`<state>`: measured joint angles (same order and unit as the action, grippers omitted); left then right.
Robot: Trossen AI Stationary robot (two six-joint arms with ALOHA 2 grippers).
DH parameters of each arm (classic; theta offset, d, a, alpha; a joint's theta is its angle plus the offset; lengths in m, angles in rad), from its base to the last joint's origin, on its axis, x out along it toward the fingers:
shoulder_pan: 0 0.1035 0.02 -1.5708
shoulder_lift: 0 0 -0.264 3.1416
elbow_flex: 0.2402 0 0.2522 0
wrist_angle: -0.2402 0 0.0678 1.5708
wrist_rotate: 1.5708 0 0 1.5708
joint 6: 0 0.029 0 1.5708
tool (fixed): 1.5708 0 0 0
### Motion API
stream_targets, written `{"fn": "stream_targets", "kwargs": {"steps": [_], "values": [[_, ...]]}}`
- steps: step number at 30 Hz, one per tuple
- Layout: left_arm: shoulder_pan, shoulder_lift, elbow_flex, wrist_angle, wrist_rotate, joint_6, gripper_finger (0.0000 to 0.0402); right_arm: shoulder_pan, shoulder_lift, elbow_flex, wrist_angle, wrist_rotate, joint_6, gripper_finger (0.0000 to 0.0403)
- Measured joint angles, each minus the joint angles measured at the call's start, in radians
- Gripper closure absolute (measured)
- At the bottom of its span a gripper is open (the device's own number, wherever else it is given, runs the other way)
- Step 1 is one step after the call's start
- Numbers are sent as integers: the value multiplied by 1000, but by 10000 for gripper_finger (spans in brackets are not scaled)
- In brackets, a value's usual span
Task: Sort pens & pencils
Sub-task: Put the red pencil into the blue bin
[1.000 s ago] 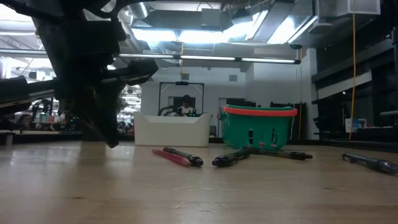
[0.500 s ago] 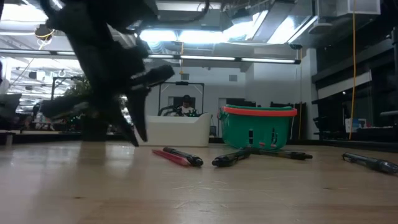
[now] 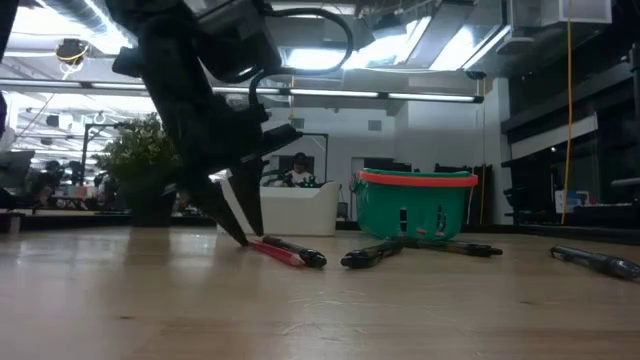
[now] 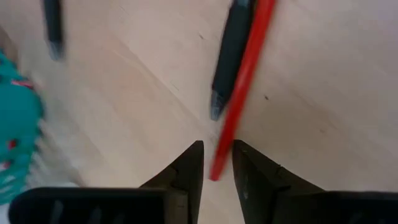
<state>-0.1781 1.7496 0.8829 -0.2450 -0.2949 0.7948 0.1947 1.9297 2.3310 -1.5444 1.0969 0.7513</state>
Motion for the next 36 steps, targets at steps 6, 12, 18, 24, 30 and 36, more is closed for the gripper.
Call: {"fn": "stream_targets", "kwargs": {"steps": [6, 12, 18, 24, 30, 36], "values": [[18, 30, 3, 14, 43, 7, 321, 0, 0, 0, 2, 1, -1, 350], [28, 38, 3, 27, 67, 25, 321, 0, 0, 0, 20, 2, -26, 350], [30, 40, 2, 19, 111, 5, 321, 0, 0, 0, 71, 1, -75, 350], [31, 40, 4, -14, 145, -4, 327, 0, 0, 0, 87, 1, -82, 350], [33, 40, 4, -31, 176, -7, 364, 0, -2, 0, 87, 1, -82, 350], [36, 39, 5, -39, 209, -27, 378, 0, -2, 0, 87, -1, -81, 350]]}}
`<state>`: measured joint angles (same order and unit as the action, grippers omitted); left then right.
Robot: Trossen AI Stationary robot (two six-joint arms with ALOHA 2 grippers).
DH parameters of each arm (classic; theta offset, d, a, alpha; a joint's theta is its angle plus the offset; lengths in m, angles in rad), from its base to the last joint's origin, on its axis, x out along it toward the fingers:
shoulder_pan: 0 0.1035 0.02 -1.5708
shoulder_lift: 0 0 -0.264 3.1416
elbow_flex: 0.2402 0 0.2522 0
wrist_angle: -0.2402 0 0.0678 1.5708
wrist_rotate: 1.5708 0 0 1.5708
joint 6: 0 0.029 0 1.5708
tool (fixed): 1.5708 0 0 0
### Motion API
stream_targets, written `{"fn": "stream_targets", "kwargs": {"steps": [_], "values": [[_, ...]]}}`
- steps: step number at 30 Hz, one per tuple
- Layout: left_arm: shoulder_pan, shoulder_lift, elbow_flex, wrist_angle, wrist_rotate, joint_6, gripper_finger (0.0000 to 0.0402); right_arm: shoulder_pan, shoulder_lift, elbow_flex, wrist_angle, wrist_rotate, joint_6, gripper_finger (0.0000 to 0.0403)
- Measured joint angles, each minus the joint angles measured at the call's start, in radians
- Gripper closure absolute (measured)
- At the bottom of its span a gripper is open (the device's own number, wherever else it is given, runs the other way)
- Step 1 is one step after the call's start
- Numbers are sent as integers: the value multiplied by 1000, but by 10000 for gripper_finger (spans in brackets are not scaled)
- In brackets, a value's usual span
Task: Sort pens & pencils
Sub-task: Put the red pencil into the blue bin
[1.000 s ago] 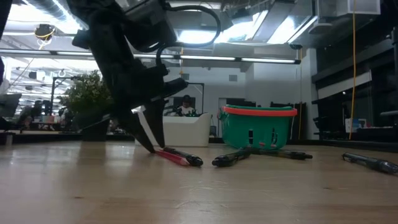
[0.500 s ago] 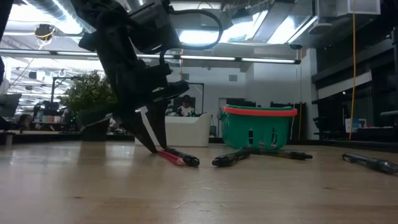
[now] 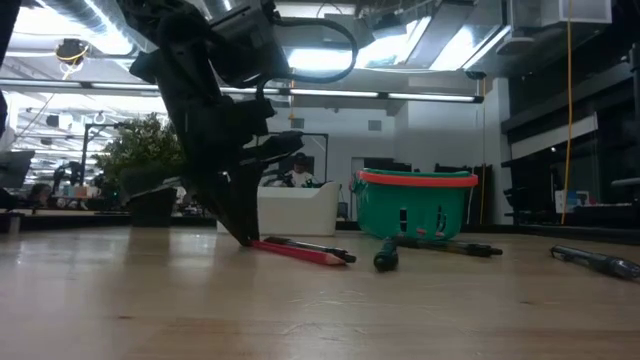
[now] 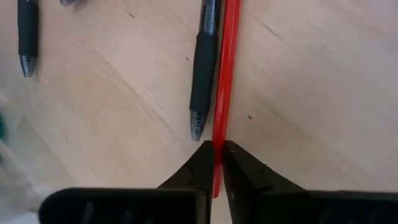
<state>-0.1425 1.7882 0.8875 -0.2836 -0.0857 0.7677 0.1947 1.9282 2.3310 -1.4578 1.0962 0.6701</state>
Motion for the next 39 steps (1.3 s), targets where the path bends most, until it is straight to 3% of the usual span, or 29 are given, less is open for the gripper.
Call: {"fn": "stream_targets", "kwargs": {"steps": [10, 23, 33, 39], "values": [[-9, -4, 3, -42, 64, -146, 383, 0, 0, 0, 0, 0, 1, 350], [-126, -8, 5, -90, 61, -316, 385, 0, 0, 0, 0, -1, 2, 350], [-166, -40, -2, -120, 125, -377, 390, 3, 0, 0, 0, -1, 2, 350], [-172, -72, -8, -134, 111, -395, 390, 5, 0, 0, 0, -1, 2, 350]]}}
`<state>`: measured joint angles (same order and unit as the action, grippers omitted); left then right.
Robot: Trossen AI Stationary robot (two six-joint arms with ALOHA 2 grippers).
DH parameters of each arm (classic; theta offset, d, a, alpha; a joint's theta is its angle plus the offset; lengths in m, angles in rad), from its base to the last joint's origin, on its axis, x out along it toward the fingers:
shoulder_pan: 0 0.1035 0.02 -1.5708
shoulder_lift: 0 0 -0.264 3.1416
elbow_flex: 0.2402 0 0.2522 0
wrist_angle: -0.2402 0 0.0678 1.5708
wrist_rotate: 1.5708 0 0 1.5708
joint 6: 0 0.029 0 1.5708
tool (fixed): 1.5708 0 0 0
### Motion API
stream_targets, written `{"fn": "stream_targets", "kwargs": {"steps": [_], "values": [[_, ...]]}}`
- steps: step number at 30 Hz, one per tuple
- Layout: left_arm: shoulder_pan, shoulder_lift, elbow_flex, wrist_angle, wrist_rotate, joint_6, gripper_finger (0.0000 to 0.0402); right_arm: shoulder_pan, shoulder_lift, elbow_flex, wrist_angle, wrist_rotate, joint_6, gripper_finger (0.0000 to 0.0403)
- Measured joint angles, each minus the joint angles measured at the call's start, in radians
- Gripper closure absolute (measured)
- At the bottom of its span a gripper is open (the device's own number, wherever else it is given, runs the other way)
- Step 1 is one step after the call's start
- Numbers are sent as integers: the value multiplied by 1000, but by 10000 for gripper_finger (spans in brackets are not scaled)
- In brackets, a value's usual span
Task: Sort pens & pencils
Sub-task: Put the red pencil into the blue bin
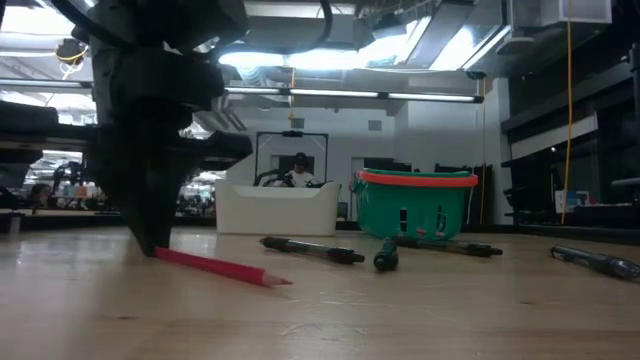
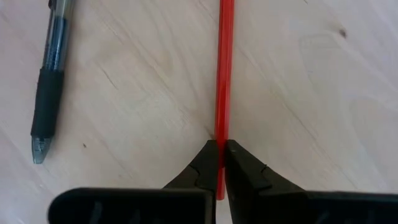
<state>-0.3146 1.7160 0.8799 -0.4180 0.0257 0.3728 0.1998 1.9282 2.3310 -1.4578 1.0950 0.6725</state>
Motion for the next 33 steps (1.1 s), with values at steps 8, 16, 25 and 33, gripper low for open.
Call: {"fn": "stream_targets", "kwargs": {"steps": [8, 16, 25, 33], "values": [[-3, 0, 0, 49, -24, -21, 390, 0, 0, 0, -1, 0, 4, 350], [-3, 0, 0, 69, -43, -26, 391, 0, 0, 0, -9, 0, 7, 350], [-34, -33, -4, 22, -117, -30, 391, 0, 0, 0, -10, 0, 8, 350], [-45, -167, -1, 6, -178, -26, 401, 0, 0, 0, -8, 0, 28, 350]]}}
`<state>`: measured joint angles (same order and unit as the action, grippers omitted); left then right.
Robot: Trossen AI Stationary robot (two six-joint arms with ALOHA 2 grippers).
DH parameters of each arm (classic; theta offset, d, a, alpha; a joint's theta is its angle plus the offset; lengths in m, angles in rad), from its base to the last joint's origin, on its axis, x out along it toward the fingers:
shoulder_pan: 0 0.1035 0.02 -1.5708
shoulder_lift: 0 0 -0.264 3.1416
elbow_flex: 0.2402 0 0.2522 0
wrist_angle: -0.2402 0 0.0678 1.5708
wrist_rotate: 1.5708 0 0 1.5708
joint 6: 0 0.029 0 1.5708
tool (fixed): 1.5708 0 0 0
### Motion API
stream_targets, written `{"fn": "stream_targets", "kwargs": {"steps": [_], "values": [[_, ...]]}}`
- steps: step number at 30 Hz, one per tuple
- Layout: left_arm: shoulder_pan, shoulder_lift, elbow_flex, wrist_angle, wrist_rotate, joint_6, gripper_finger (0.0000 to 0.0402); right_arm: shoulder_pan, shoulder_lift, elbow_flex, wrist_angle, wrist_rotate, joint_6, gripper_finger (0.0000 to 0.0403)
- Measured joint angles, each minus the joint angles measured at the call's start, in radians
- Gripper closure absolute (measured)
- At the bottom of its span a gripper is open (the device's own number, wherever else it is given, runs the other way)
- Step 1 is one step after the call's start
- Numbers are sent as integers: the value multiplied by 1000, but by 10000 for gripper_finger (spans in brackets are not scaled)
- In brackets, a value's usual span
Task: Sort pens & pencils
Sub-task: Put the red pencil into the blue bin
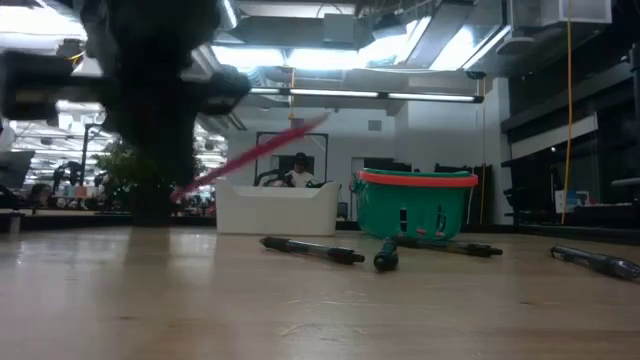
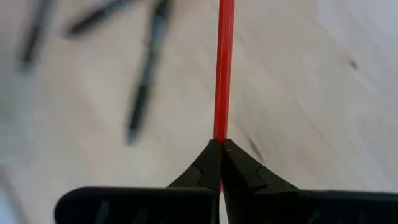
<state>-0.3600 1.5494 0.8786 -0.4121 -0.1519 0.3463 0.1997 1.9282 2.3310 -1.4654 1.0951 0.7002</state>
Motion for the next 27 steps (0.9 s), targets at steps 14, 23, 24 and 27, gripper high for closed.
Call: {"fn": "stream_targets", "kwargs": {"steps": [14, 23, 24, 27], "values": [[120, -56, 2, 82, -74, 48, 401, 0, 0, 0, -12, -19, 8, 350], [116, -56, 0, 102, -55, 54, 401, 1, 0, 0, -105, -30, 110, 350], [108, -57, -5, 116, -53, 64, 401, 2, 0, 0, -103, -33, 110, 350], [101, -57, -24, 139, -56, 105, 398, 2, 0, 0, -103, -45, 110, 350]]}}
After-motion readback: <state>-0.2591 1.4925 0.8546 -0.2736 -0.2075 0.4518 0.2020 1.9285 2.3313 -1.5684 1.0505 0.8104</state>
